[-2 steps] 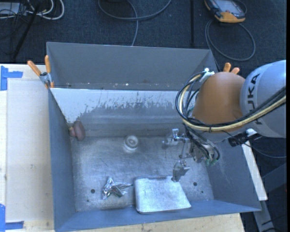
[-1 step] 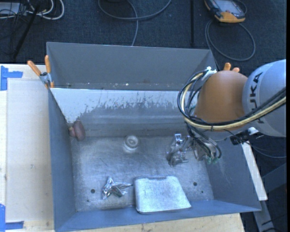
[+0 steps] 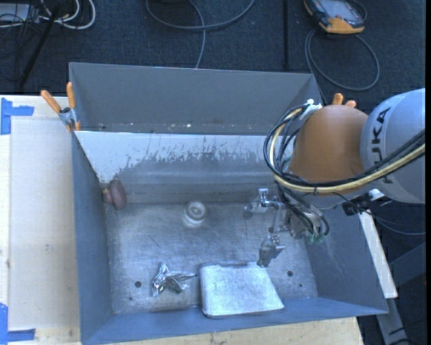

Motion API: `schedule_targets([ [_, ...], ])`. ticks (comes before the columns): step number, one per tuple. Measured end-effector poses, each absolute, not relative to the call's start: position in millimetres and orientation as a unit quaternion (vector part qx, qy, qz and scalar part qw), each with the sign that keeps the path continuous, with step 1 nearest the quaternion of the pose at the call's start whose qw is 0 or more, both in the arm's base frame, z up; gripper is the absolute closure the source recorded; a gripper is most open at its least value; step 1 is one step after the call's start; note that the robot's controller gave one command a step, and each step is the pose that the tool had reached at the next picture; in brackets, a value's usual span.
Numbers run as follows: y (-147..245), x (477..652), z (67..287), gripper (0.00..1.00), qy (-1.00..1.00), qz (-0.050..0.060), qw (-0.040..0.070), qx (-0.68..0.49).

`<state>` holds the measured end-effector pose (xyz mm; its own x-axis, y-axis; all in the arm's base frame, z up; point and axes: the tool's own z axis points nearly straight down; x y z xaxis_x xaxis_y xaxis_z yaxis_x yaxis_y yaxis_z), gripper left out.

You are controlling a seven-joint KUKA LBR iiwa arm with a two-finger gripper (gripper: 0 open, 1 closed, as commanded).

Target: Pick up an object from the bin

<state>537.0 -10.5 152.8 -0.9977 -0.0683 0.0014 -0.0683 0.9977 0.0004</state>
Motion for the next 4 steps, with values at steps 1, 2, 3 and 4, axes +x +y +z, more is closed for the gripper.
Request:
schedule_targets([
  [1,42.3,491.0,170.1,0.00,-0.999,-0.001,0.002,0.054],
  [2,10.9,489.2,188.2,0.00,-0.979,0.000,-0.001,0.206],
  [3,61.0,483.2,120.7,0.00,-0.984,0.000,-0.001,0.177],
  [4,154.2,489.4,88.2,0.00,-0.982,-0.004,-0.005,0.186],
])
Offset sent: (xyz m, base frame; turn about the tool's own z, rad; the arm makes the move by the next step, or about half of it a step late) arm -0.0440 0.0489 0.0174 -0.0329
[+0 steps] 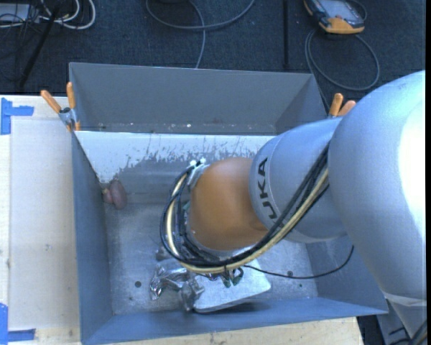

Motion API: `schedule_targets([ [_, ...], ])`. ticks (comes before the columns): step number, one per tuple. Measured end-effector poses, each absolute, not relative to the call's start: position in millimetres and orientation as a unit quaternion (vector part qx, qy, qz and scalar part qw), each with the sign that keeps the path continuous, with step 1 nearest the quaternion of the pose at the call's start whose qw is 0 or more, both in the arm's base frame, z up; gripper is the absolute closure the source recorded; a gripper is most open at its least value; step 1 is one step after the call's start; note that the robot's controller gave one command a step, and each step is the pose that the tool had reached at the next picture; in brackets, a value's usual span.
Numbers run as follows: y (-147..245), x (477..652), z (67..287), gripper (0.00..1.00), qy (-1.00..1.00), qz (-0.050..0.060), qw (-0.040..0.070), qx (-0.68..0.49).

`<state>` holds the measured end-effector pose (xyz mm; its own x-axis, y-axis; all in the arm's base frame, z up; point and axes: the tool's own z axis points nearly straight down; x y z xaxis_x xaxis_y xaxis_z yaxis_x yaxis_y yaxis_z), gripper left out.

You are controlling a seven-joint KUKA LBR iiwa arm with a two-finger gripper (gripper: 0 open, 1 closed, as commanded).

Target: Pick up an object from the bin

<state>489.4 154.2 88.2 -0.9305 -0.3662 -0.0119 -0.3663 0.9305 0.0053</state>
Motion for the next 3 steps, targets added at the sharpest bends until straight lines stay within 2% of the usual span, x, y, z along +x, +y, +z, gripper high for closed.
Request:
schedule_targets([
  [1,147.9,486.4,84.6,1.00,0.983,0.000,0.000,-0.185],
  [2,150.6,492.6,213.1,1.00,0.982,0.000,0.003,-0.189],
  [3,161.9,477.1,254.1,1.00,0.998,0.000,0.001,-0.056],
])
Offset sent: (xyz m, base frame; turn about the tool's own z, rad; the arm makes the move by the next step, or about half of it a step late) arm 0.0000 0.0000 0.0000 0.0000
